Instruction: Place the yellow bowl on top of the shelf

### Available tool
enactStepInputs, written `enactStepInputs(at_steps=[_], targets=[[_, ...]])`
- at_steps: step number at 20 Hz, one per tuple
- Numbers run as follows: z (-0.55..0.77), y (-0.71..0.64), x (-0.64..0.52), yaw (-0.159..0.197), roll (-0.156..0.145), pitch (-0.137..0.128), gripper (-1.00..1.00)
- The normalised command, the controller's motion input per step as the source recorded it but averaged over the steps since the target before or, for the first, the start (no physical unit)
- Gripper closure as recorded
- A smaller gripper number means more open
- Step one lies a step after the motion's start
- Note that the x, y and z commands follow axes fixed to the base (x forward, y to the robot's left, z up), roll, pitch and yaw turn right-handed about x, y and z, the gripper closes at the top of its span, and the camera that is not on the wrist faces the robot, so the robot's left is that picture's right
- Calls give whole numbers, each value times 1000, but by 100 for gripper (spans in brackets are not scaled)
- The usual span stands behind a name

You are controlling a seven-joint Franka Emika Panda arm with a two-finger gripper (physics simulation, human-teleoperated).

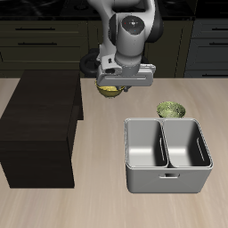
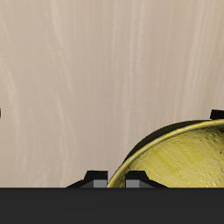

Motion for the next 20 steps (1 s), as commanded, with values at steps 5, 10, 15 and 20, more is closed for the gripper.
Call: enactStepInputs(at_steps=[5,10,15,20], targets=[[338,52,-41,-15,21,-20,100],[347,29,-75,18,5,-56,100],[320,35,-72,14,3,-47,100],[296,-5,-62,14,-10,-44,100]])
